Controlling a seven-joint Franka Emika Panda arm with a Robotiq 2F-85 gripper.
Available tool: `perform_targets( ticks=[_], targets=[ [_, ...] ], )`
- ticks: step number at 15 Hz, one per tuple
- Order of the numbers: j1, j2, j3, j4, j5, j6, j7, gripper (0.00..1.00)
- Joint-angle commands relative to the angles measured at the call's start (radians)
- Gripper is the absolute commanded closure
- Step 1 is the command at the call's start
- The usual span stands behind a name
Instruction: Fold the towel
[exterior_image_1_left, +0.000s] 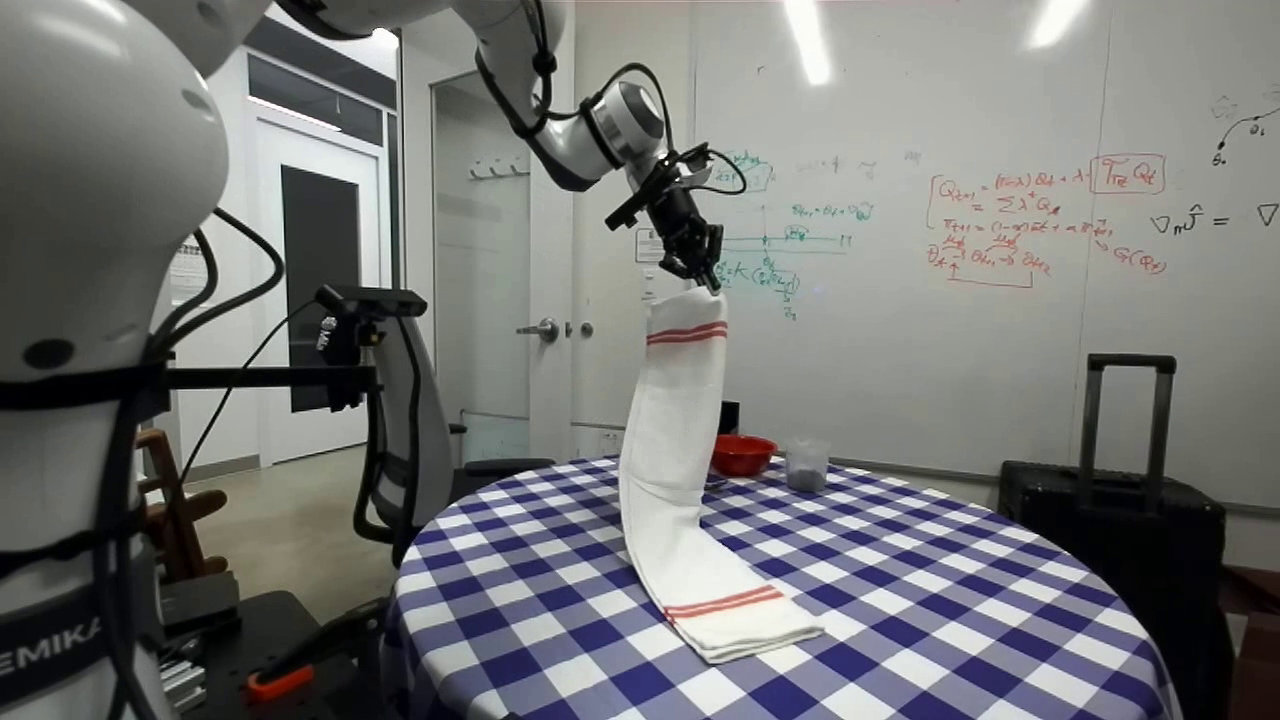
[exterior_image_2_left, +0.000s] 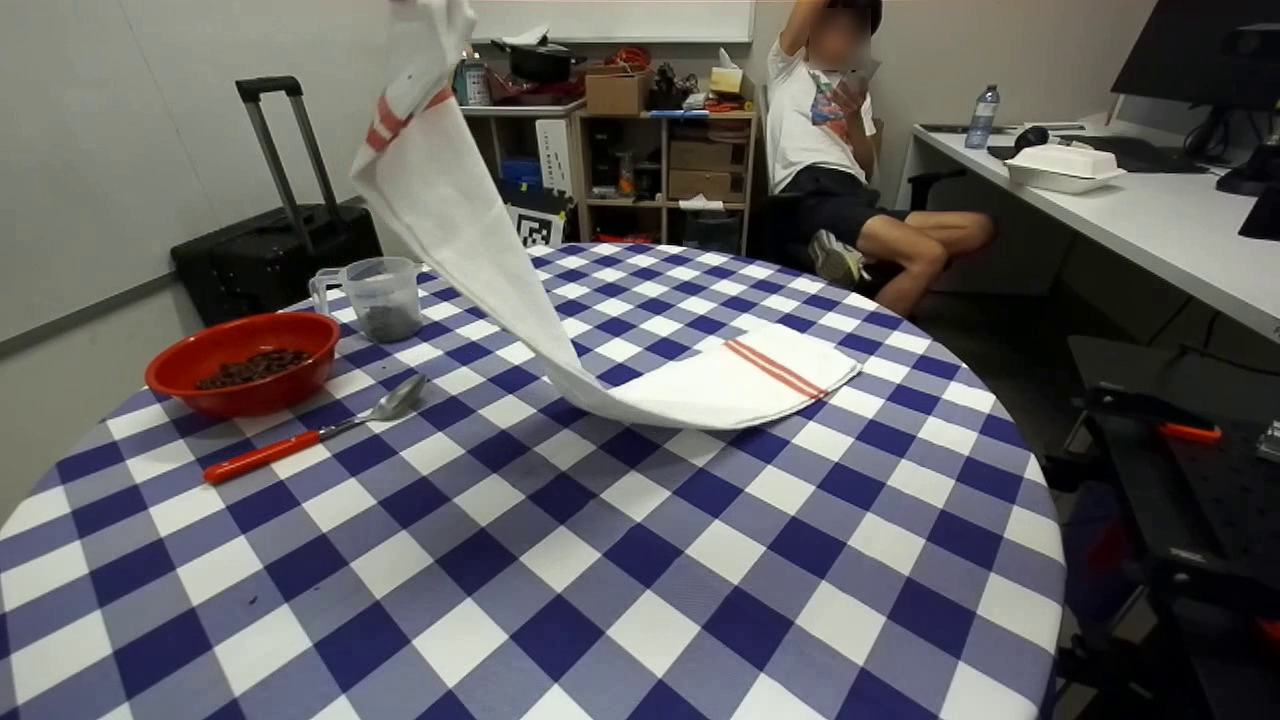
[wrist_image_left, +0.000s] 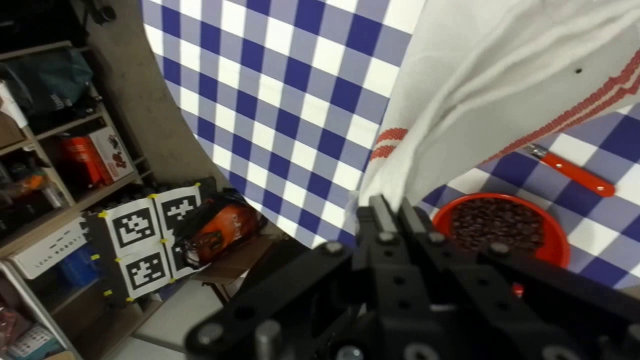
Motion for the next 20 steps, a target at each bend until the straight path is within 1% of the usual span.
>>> perform_targets(
  ticks=[1, 5, 8, 10, 14, 19, 20],
  targets=[
    [-0.051, -0.155, 0.017, -0.16, -0.081, -0.017, 0.013, 0.99],
    [-0.124, -0.277, 0.038, -0.307, -0.118, -0.018, 0.009, 0.99],
    [-0.178, -0.349, 0.056, -0.419, -0.171, -0.001, -0.042, 0.99],
    [-0.214, -0.375, 0.069, -0.47, -0.211, 0.004, -0.071, 0.99],
    [-0.27, -0.392, 0.087, -0.514, -0.296, -0.004, -0.128, 0.99],
    [-0.312, -0.386, 0.102, -0.503, -0.374, -0.019, -0.172, 0.99],
    [-0.318, -0.412, 0.104, -0.533, -0.384, -0.018, -0.168, 0.99]
  ],
)
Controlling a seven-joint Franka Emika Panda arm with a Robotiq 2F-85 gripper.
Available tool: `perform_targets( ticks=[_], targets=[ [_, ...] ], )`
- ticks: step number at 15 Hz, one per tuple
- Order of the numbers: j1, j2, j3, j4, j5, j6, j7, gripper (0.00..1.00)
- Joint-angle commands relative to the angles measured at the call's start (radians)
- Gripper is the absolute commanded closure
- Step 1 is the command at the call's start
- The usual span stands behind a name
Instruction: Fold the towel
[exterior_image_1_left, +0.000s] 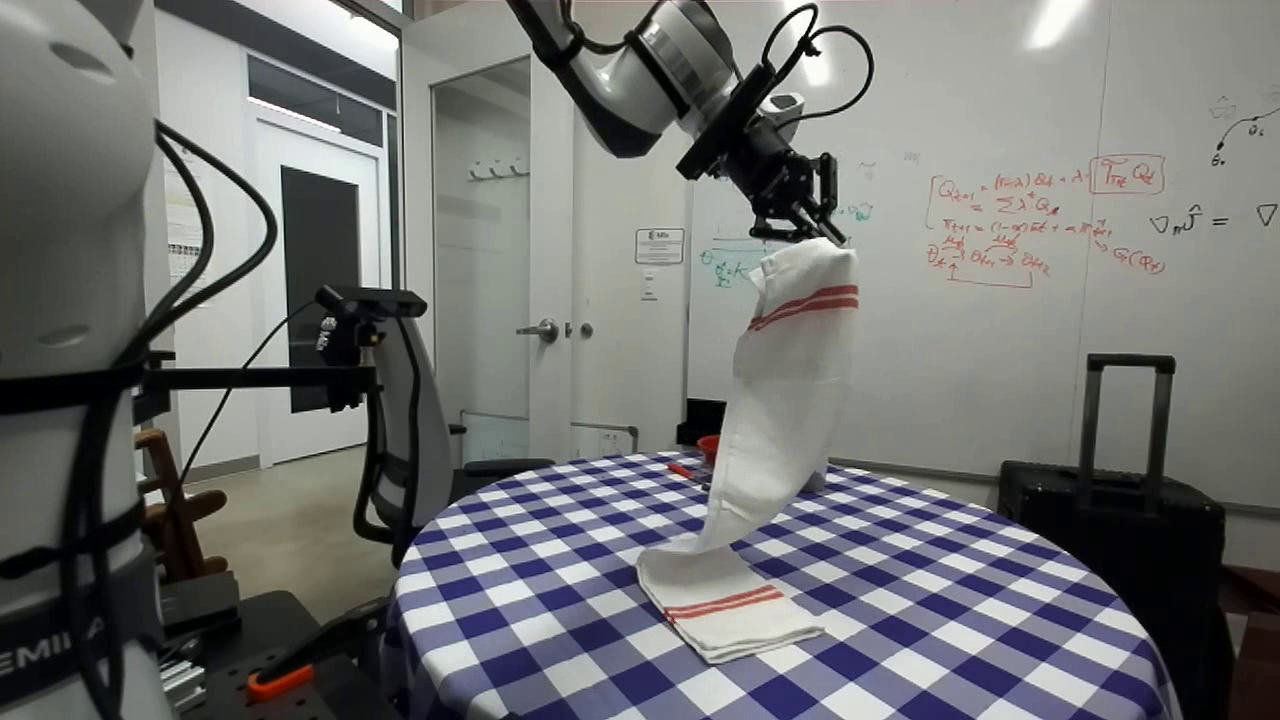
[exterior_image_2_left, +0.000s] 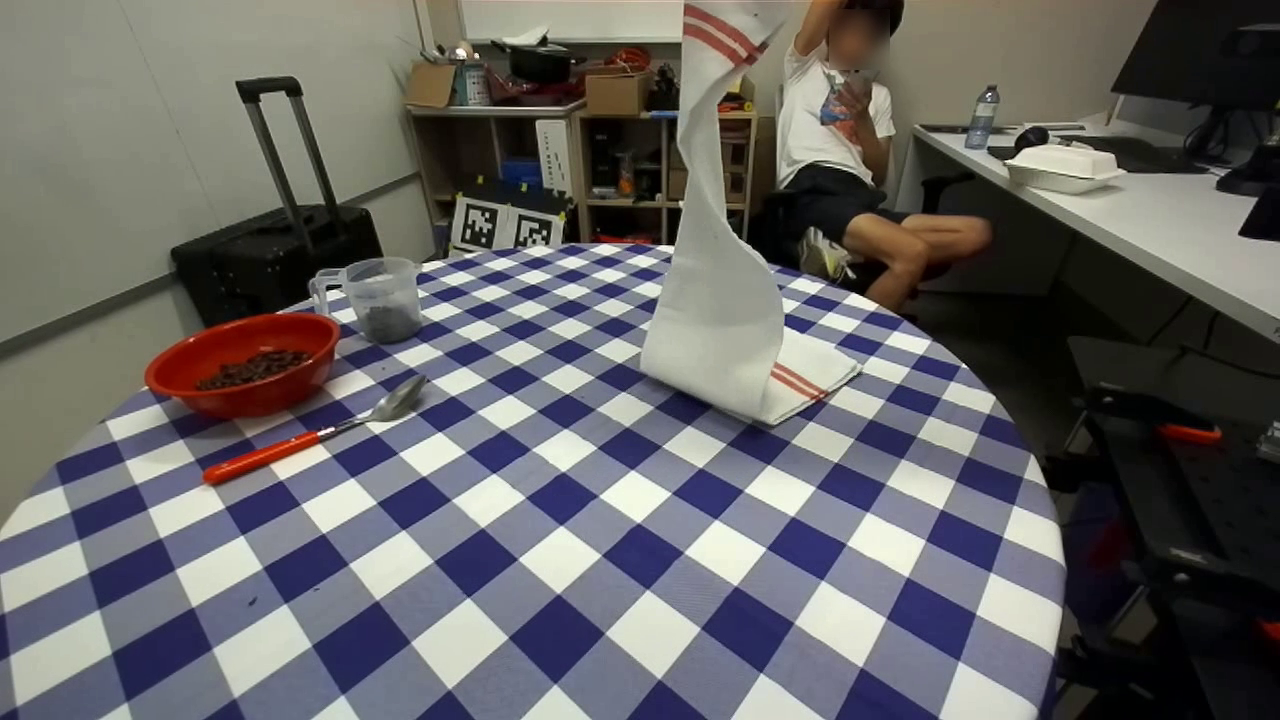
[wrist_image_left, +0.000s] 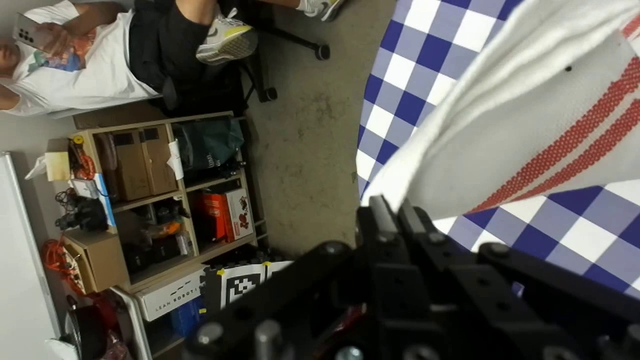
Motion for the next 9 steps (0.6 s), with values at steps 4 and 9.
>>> perform_targets(
  ticks=[4, 9],
  targets=[
    [-0.059, -0.062, 0.024, -0.08, -0.01, 0.004, -0.063, 0.99],
    [-0.106, -0.034, 0.011, -0.087, 0.004, -0.001, -0.087, 0.99]
  ],
)
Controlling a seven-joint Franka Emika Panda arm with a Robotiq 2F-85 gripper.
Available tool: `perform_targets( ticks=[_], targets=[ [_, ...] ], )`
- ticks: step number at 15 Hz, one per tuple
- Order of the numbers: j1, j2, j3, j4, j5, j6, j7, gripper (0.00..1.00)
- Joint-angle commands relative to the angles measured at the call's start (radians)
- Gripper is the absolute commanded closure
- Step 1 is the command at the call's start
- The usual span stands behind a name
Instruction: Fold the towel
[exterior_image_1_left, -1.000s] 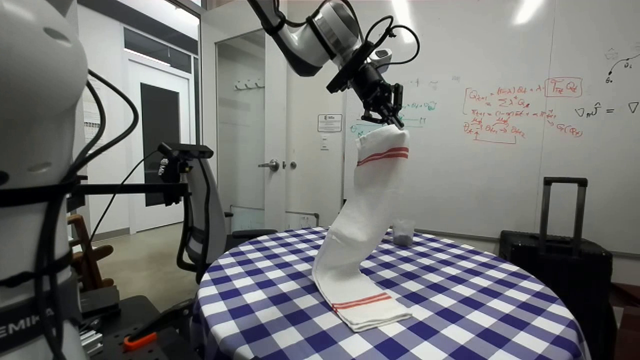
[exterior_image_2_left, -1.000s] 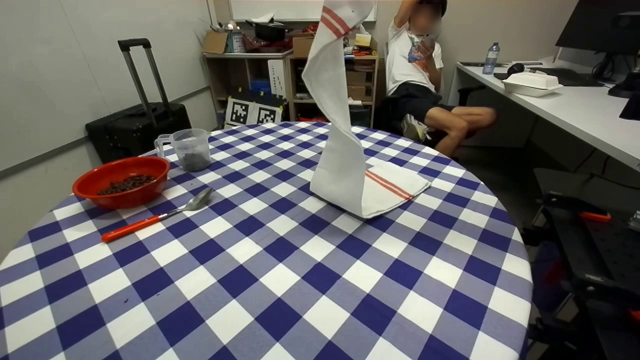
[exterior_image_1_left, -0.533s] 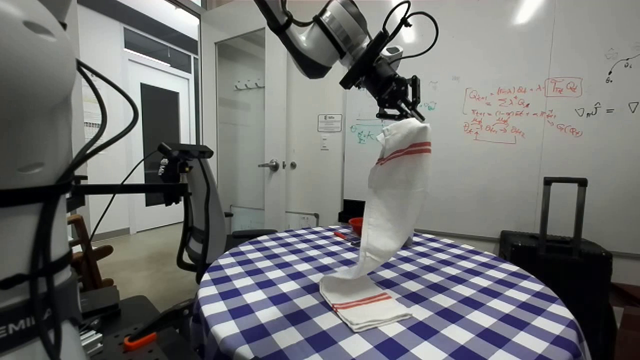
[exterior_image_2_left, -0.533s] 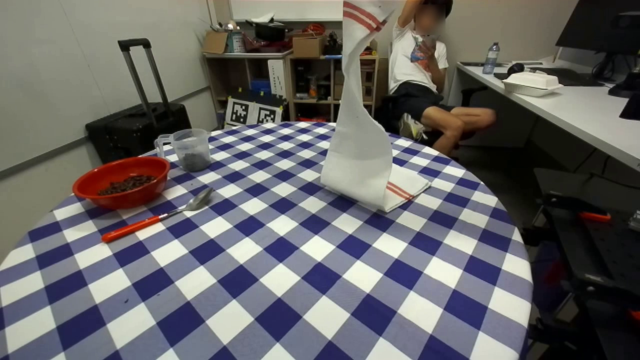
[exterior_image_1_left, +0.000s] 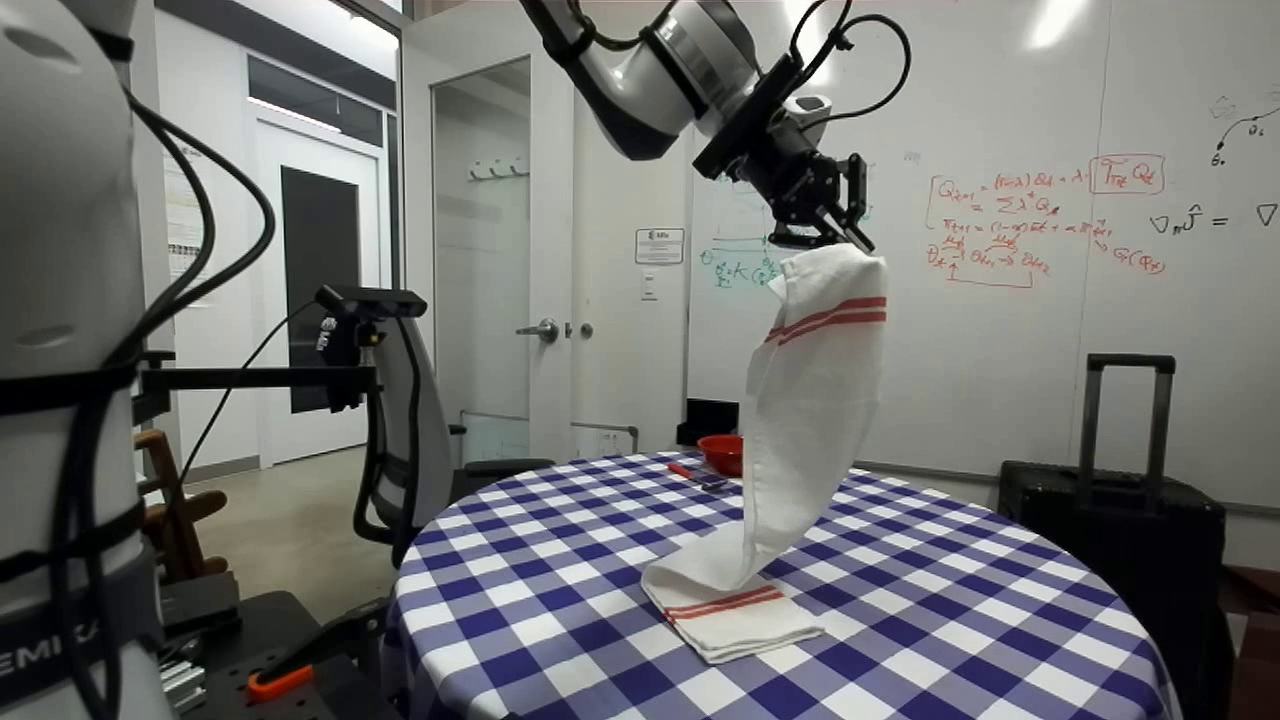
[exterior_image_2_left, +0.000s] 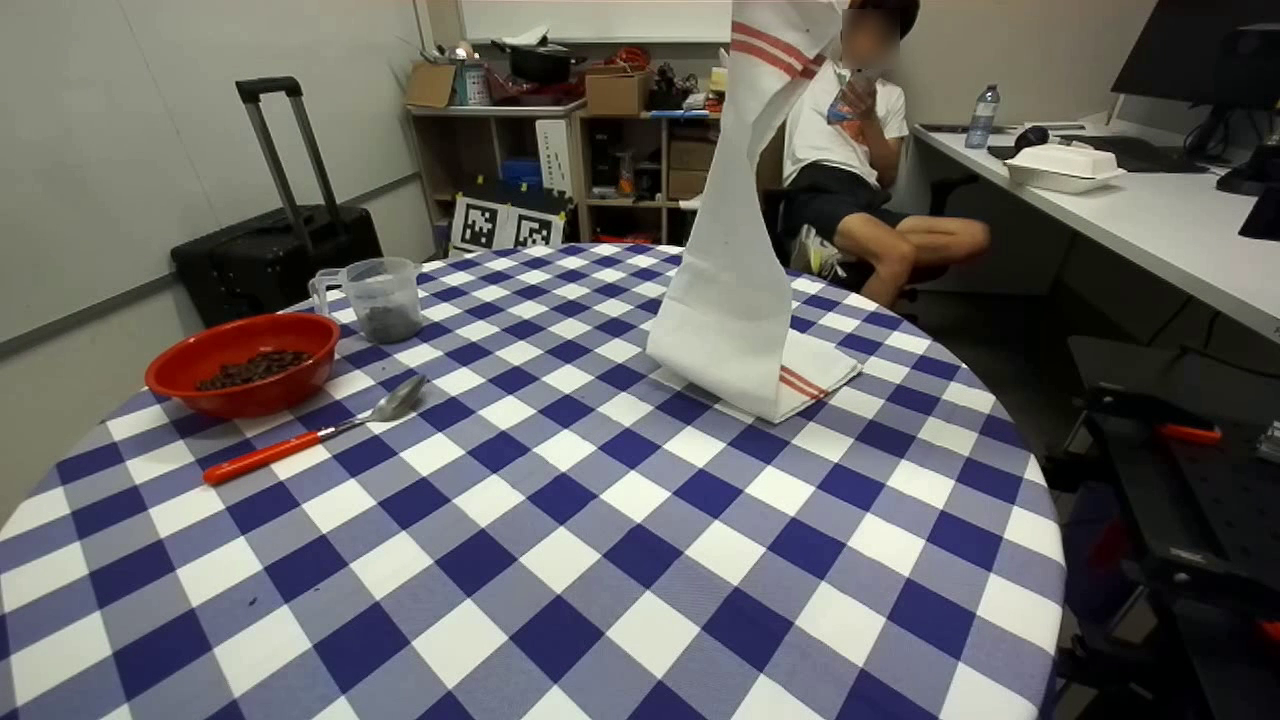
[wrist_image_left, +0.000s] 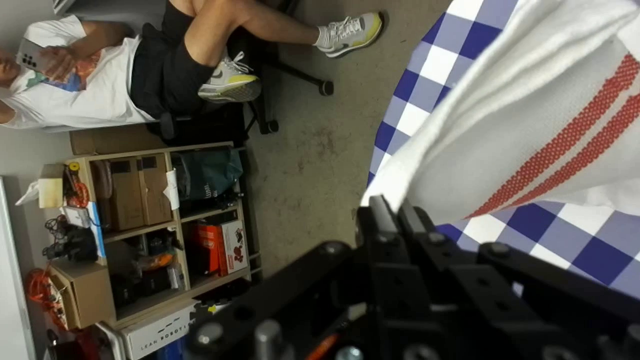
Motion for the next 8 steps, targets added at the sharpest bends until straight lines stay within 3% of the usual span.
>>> perform_targets(
  ticks=[1, 8],
  targets=[
    [-0.04, 0.007, 0.0, -0.004, 0.013, -0.004, -0.032, 0.99],
    [-0.109, -0.116, -0.022, -0.106, 0.076, -0.008, -0.099, 0.99]
  ],
)
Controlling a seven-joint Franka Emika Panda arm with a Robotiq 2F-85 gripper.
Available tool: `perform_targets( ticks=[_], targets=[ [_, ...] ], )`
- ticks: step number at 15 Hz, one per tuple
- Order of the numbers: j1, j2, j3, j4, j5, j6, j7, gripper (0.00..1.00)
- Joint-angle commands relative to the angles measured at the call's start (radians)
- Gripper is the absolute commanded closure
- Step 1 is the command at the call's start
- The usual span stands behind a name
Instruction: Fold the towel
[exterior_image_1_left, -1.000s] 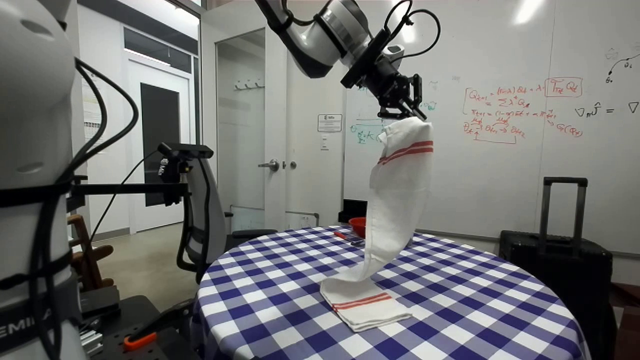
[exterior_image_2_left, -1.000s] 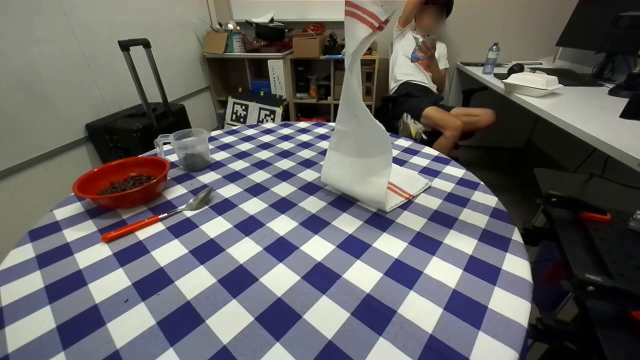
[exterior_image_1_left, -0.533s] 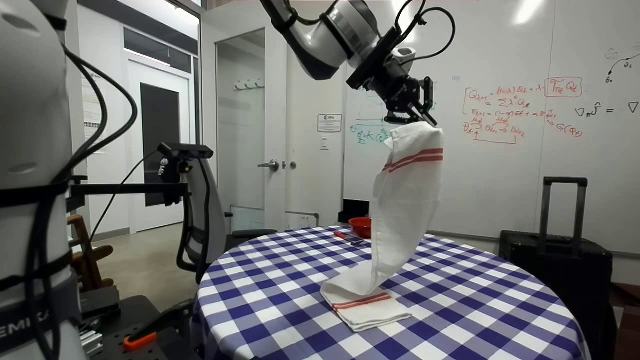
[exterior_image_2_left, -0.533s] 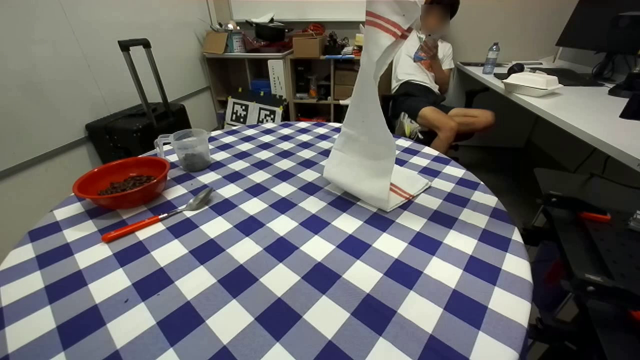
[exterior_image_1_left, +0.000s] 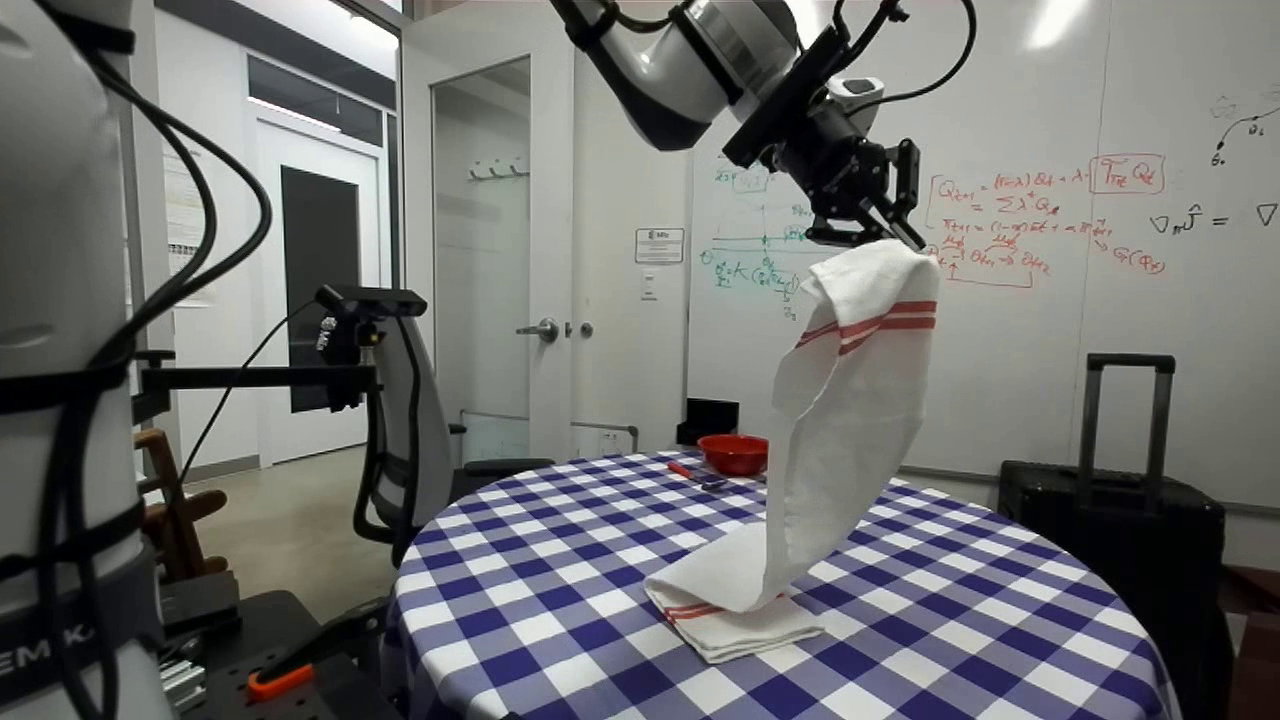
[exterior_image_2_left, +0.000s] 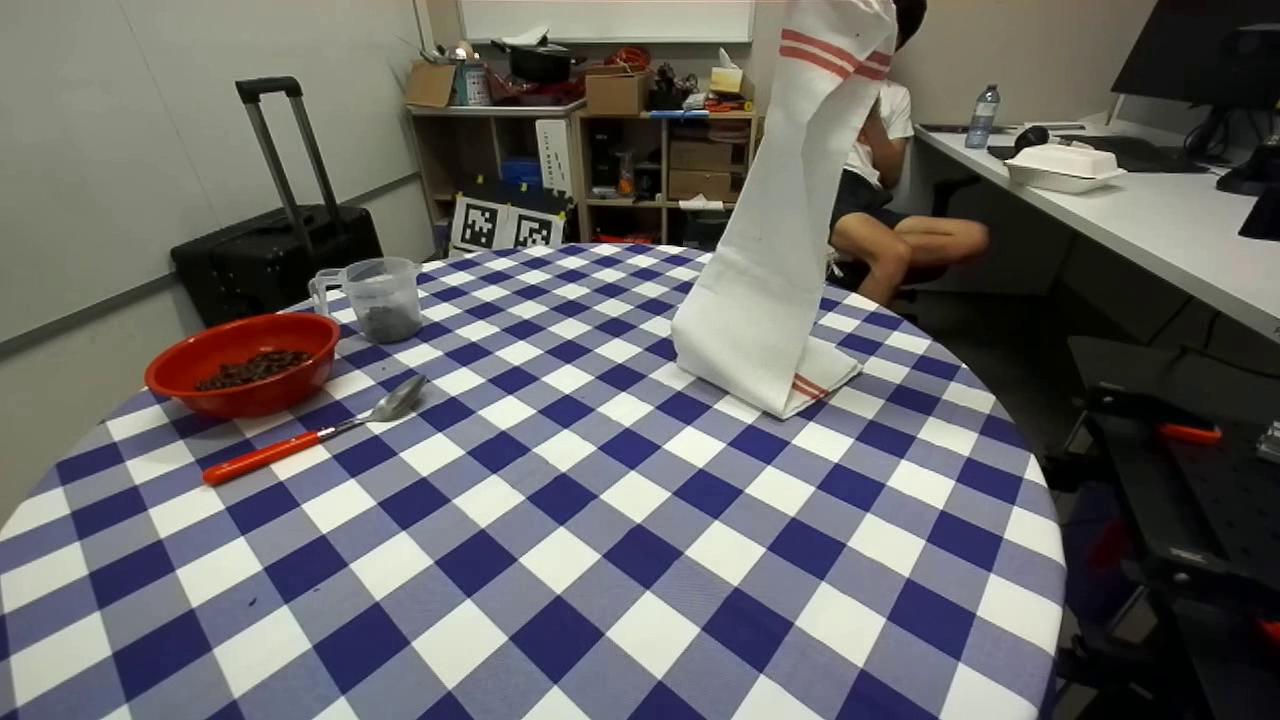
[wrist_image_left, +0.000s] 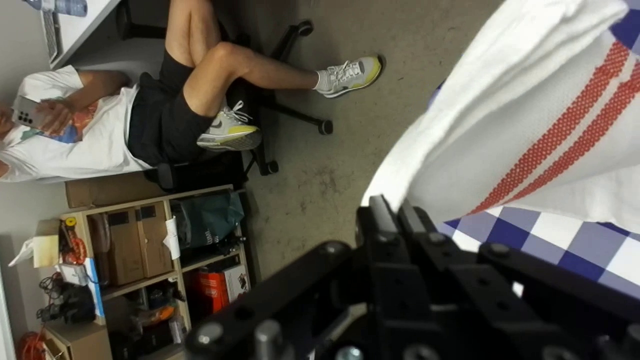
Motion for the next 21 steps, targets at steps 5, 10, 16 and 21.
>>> perform_targets(
  ticks=[5, 10, 16, 21],
  targets=[
    [-0.043, -0.129, -0.012, -0.128, 0.137, -0.003, -0.175, 0.99],
    [-0.009, -0.019, 0.025, -0.083, 0.141, -0.046, -0.235, 0.99],
    [0.09, 0.163, 0.119, 0.007, 0.16, -0.055, -0.247, 0.99],
    [0.144, 0.268, 0.149, 0.114, 0.166, -0.063, -0.267, 0.99]
  ],
)
